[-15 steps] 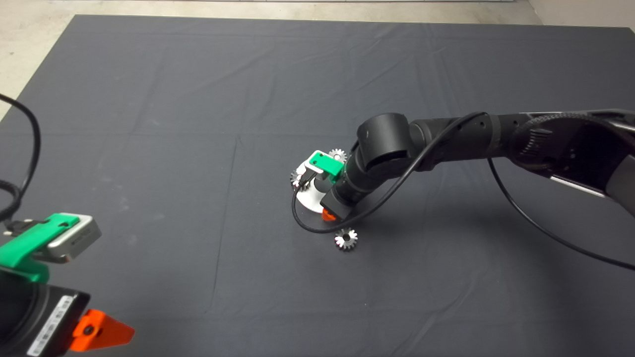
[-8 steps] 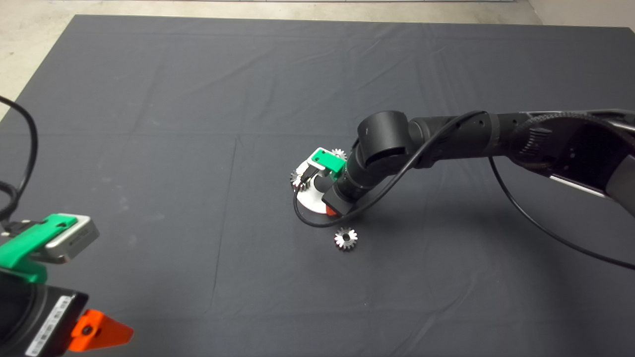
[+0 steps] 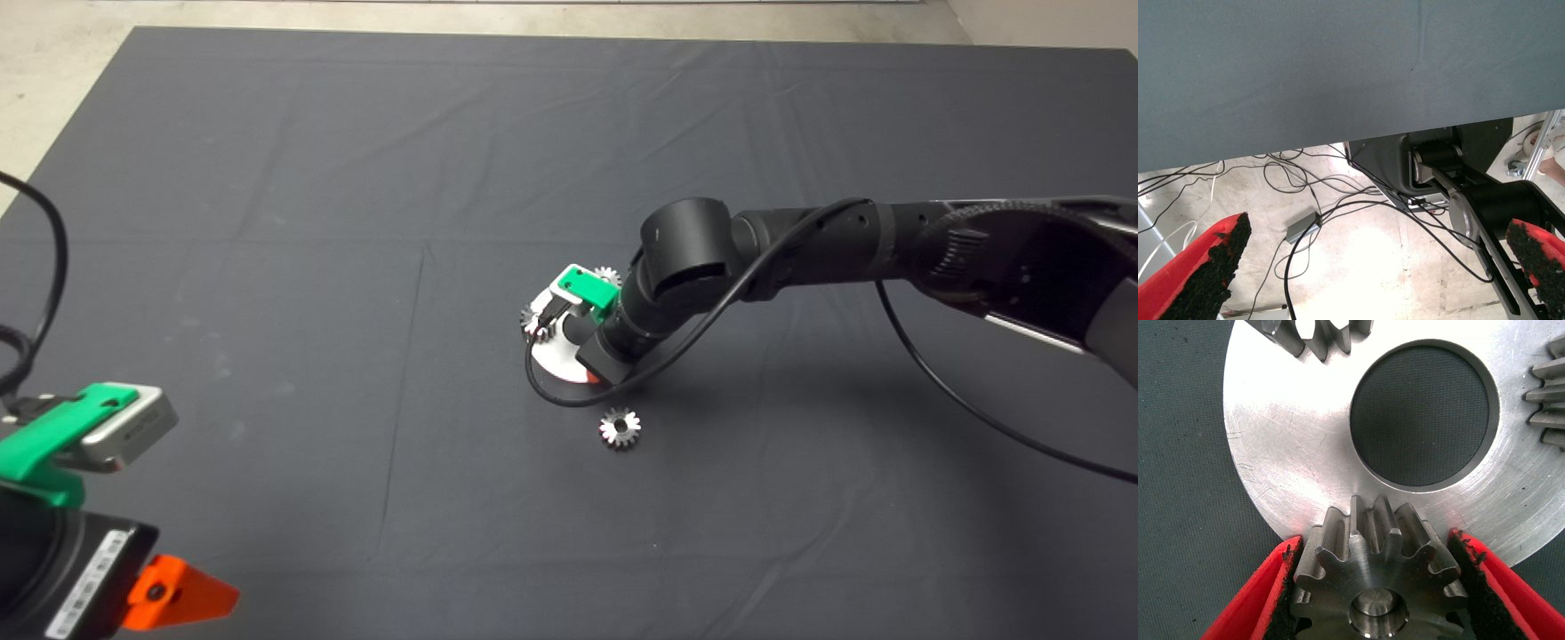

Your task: Remove an incorrectly installed larger gear and replace it with the correct smaller gear

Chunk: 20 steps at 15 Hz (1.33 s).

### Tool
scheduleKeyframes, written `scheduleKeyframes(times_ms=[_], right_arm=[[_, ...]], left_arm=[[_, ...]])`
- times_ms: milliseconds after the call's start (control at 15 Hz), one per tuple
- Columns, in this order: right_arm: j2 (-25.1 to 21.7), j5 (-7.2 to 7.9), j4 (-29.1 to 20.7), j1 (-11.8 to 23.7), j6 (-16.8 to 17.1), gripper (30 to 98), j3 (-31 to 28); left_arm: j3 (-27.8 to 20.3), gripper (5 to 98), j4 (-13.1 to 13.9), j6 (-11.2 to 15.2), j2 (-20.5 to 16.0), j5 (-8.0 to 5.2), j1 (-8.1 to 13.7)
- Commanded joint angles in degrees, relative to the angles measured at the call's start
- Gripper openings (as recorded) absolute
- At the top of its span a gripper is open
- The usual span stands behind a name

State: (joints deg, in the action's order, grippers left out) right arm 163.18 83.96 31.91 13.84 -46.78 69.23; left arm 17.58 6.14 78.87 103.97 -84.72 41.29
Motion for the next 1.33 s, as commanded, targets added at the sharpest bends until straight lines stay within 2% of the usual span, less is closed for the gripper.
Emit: scheduleKeyframes(times_ms=[0,267,1267], right_arm=[[0.26,0.15,1.66,1.02,-0.33,56.3,-0.12],[0.52,0.15,1.66,1.02,-0.33,52.3,-0.25],[0.43,0.15,1.22,2.26,-0.33,50.9,-0.60]], left_arm=[[-0.81,98.2,0.89,0.41,-0.21,-0.40,0.50],[-0.81,98.2,0.89,0.41,-0.21,-0.44,0.54],[-0.81,98.2,0.89,0.41,-0.30,-0.35,0.49]])
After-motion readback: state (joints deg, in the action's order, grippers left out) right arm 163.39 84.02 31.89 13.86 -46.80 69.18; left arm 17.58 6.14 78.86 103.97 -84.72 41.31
